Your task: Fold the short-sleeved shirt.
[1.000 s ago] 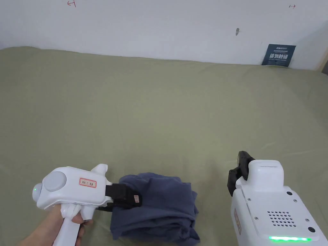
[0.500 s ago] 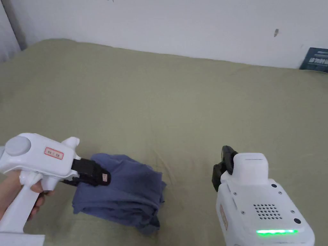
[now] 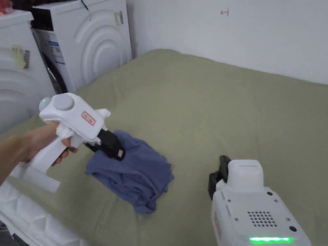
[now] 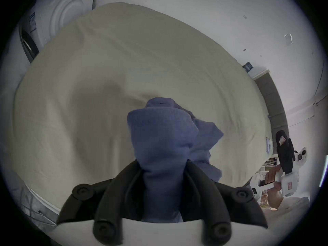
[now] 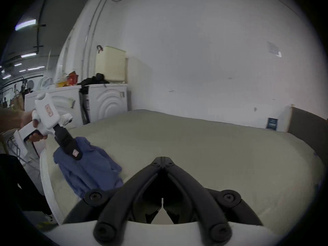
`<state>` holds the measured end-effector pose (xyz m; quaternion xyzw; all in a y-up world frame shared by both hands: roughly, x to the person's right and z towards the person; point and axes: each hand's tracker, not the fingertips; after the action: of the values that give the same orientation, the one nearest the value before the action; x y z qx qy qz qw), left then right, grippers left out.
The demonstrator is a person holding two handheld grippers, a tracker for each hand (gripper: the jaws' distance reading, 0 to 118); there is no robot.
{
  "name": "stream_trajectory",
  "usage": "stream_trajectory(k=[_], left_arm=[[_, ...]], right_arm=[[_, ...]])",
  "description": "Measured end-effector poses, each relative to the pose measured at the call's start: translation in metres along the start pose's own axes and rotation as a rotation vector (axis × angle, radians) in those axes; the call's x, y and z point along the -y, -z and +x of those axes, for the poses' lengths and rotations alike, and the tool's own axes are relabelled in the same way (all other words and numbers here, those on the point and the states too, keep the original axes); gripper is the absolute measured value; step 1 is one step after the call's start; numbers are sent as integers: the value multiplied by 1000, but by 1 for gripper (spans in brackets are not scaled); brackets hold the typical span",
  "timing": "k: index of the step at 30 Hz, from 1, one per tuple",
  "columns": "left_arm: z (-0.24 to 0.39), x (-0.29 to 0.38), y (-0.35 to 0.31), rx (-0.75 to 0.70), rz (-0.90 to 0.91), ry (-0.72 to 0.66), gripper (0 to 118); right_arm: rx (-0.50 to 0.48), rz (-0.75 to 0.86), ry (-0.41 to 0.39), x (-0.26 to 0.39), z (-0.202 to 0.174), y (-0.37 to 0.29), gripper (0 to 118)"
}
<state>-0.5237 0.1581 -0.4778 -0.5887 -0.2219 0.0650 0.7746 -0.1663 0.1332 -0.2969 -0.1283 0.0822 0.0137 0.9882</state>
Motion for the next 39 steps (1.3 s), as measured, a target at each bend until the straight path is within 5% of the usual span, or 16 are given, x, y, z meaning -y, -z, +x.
stream_trajectory(k=[14, 16, 18, 21, 28, 29, 31, 32, 39], left_arm=[[-43, -32, -11, -105, -32, 19, 31], [-41, -33, -8, -128, -37, 40, 49], [-38, -34, -8, -152, -35, 63, 113], [-37, -35, -13, -180, -7, 91, 118], [7, -25, -56, -197, 66, 155, 109], [21, -20, -63, -160, 107, 169, 90], [48, -16, -67, -112, 184, 175, 16], [68, -10, -65, -112, 221, 214, 4], [232, 46, -26, 126, 454, 277, 4]], right_arm=[[-92, -55, 13, 8, -46, 65, 0], [-97, -60, 13, 9, -45, 65, 0], [-99, -58, 8, 10, -45, 64, 0], [-81, -53, 11, 8, -43, 62, 0], [-74, -32, 33, -8, -29, 37, 0], [-78, -28, 42, -11, -23, 30, 0], [-62, -15, 54, -19, -11, 14, 0], [-52, -12, 59, -23, -1, 4, 0], [114, 37, 54, -41, 97, -88, 0]])
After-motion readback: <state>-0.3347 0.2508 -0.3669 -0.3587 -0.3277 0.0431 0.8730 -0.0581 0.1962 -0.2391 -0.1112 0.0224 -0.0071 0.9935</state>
